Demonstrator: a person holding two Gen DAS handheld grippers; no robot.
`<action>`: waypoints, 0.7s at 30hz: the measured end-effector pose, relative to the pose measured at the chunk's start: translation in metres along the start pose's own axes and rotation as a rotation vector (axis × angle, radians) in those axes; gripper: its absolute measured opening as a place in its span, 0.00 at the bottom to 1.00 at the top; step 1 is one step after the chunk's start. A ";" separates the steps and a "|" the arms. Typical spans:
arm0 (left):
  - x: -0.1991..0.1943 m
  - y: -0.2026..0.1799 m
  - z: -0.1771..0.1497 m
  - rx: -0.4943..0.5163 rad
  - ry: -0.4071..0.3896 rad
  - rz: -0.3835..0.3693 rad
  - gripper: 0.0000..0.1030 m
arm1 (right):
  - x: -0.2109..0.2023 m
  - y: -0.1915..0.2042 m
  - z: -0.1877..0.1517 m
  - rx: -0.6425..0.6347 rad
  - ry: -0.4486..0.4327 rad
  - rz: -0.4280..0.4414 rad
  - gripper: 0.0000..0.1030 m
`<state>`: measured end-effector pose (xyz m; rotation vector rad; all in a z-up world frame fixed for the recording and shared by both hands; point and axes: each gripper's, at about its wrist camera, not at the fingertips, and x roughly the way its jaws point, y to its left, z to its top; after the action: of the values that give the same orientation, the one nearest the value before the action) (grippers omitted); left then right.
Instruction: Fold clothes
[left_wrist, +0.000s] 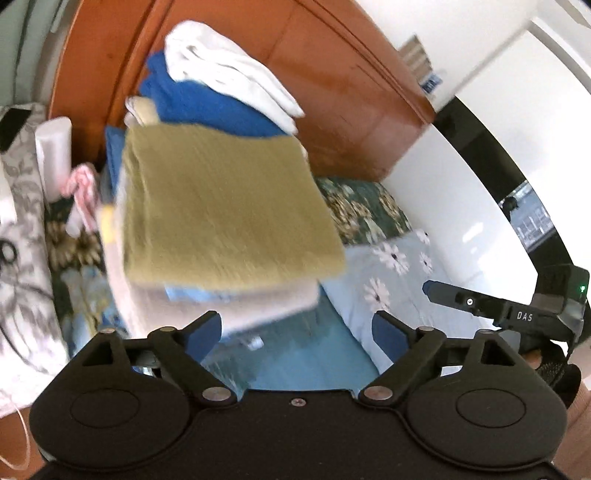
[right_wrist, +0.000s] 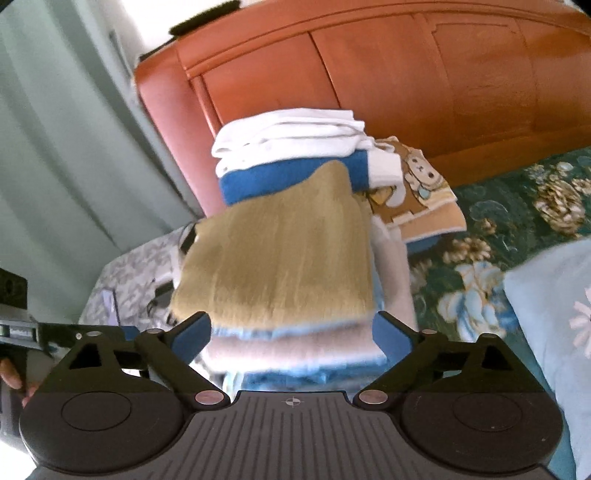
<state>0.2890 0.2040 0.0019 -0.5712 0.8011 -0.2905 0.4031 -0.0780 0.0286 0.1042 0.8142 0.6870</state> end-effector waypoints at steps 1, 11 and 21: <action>-0.003 -0.006 -0.011 -0.006 0.002 -0.001 0.89 | -0.011 0.002 -0.011 0.004 -0.003 -0.004 0.96; -0.032 -0.070 -0.122 -0.037 0.008 -0.003 0.94 | -0.108 0.002 -0.110 0.074 -0.011 -0.031 0.99; -0.052 -0.124 -0.204 -0.010 0.024 0.017 0.96 | -0.184 0.010 -0.186 0.117 -0.076 -0.106 1.00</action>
<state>0.0982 0.0510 -0.0086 -0.5710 0.8305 -0.2786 0.1786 -0.2123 0.0202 0.1909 0.7816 0.5326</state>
